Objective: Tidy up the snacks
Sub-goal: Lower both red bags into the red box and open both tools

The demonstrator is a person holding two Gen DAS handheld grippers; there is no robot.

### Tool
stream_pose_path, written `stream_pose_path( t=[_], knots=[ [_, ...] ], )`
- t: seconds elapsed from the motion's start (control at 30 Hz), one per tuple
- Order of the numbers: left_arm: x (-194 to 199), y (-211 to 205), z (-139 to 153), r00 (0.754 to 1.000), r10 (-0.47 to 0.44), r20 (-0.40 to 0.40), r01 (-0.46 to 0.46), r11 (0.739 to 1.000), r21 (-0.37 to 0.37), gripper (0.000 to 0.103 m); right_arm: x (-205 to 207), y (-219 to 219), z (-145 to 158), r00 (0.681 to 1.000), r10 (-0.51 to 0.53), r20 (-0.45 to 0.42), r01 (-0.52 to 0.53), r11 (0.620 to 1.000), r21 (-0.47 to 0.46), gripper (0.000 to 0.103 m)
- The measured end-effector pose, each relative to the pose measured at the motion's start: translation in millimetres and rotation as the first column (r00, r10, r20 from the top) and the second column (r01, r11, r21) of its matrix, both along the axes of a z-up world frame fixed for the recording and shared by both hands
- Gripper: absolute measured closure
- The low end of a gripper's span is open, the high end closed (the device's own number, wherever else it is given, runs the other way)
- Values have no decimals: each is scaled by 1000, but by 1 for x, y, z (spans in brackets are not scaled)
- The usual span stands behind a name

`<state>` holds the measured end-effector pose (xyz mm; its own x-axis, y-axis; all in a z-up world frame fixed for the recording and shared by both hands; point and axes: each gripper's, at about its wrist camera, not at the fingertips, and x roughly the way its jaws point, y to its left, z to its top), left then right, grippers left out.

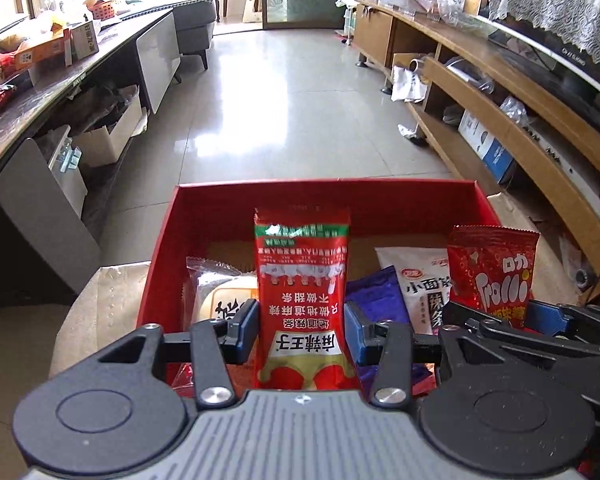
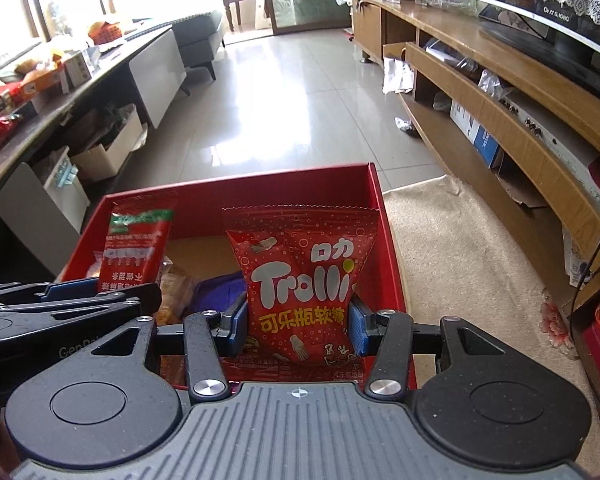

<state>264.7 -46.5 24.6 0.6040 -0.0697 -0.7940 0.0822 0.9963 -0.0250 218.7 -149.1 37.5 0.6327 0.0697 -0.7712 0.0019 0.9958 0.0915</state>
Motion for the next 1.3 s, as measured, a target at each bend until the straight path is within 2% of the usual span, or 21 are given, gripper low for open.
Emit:
stream_pose_path(
  t=[0.13, 0.4, 0.57, 0.97, 1.3],
  knots=[
    [-1, -5, -3, 1000, -3, 14, 2, 999, 38, 63, 4, -2, -6, 1000, -7, -11, 7, 1000, 10, 45],
    [-1, -6, -4, 1000, -18, 11, 18, 999, 35, 56, 6, -2, -9, 999, -29, -14, 28, 999, -33, 43],
    [-2, -1, 1, 1000, -8, 9, 8, 1000, 12, 54, 4, -3, -5, 999, -32, 1, 32, 998, -45, 37],
    [-18, 6, 22, 999, -6, 52, 7, 1000, -16, 37, -7, -11, 18, 997, -57, 51, 59, 997, -43, 30],
    [-46, 8, 31, 999, -36, 30, 39, 997, -74, 36, -32, -14, 33, 996, -65, 60, 69, 996, -64, 29]
  ],
)
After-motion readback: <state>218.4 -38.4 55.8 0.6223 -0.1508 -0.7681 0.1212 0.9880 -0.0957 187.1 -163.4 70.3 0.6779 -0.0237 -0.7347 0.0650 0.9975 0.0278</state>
